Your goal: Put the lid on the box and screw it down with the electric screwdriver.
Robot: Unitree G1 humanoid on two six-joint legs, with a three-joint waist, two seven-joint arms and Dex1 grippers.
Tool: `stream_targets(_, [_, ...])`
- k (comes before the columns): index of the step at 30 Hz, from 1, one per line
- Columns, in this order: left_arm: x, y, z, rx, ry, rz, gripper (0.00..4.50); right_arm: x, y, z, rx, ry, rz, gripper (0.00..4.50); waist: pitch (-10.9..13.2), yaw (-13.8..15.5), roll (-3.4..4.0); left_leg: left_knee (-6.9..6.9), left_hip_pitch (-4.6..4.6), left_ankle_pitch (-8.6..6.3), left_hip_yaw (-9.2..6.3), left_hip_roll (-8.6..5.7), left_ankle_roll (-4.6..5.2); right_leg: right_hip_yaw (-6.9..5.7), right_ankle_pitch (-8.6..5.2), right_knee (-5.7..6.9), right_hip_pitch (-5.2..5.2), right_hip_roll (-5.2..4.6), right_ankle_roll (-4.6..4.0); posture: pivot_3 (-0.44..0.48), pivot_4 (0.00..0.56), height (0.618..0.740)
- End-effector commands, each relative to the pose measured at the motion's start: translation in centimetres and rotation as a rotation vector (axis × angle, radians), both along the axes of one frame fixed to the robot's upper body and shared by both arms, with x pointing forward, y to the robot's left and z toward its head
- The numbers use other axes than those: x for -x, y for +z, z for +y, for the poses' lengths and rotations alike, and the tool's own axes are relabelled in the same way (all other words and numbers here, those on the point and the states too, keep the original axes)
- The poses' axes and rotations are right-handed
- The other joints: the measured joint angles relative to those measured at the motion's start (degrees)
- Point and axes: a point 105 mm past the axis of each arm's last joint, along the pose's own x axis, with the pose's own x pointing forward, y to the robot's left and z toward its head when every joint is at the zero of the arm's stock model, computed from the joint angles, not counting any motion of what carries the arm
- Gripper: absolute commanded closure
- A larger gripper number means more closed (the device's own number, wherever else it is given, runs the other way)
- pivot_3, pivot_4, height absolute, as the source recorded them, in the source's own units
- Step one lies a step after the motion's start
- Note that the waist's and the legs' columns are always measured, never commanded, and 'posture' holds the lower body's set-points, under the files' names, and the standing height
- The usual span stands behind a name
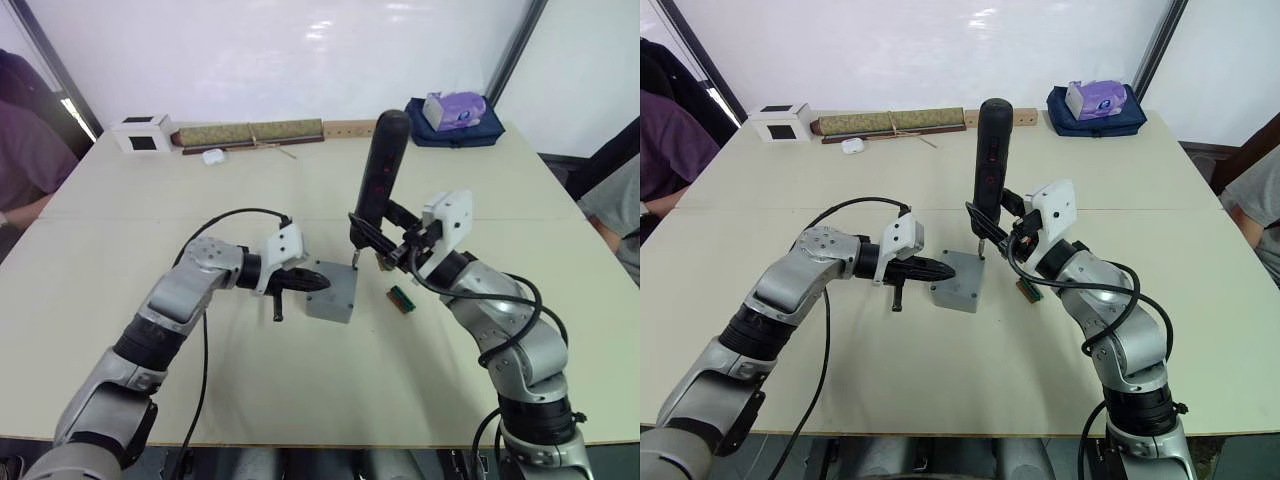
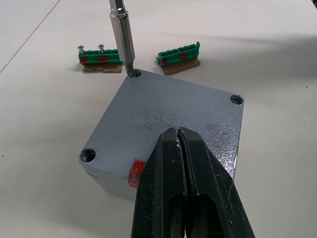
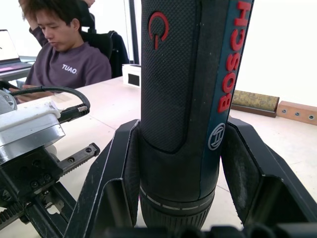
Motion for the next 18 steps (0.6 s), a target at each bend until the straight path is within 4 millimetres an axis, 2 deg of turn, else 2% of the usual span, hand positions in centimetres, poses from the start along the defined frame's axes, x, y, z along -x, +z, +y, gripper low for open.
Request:
stream_targets(1, [-0.1,-0.9,0.3,-0.035,0.014,0.02,4.5,0.3,0.5,-0.3,-0.028,-0.001,-0.007,2.66,0.0,0.0,0.0,0.0,0.0,0.0,0.0,0.0,0.0,0.0,0.0,0.0,0.0,0.0,0.0,0.0,0.15,0.74])
stream_targets(5, [0.0,-1.0,0.3,-0.035,0.013,0.022,4.5,0.6,1.2,-0.1,-0.062,0.012,-0.017,2.66,0.0,0.0,0.0,0.0,0.0,0.0,-0.01,0.01,0.0,0.0,0.0,0.0,0.0,0.0,0.0,0.0,0.15,0.74])
stream_targets(12, [0.0,-1.1,0.2,-0.035,0.012,0.025,4.5,0.7,1.1,0.2,-0.045,0.016,-0.015,2.66,0.0,0.0,0.0,0.0,-0.01,0.0,-0.01,0.01,0.0,0.0,0.0,0.0,-0.01,0.0,0.0,0.0,0.15,0.74])
stream_targets(18, [-0.1,-1.3,0.2,-0.039,0.012,0.024,4.5,0.2,-1.4,0.8,0.044,0.004,0.029,2.66,0.0,0.0,0.0,0.0,-0.01,0.0,-0.01,0.01,0.0,0.0,0.0,0.0,-0.01,0.0,0.0,0.0,0.15,0.74])
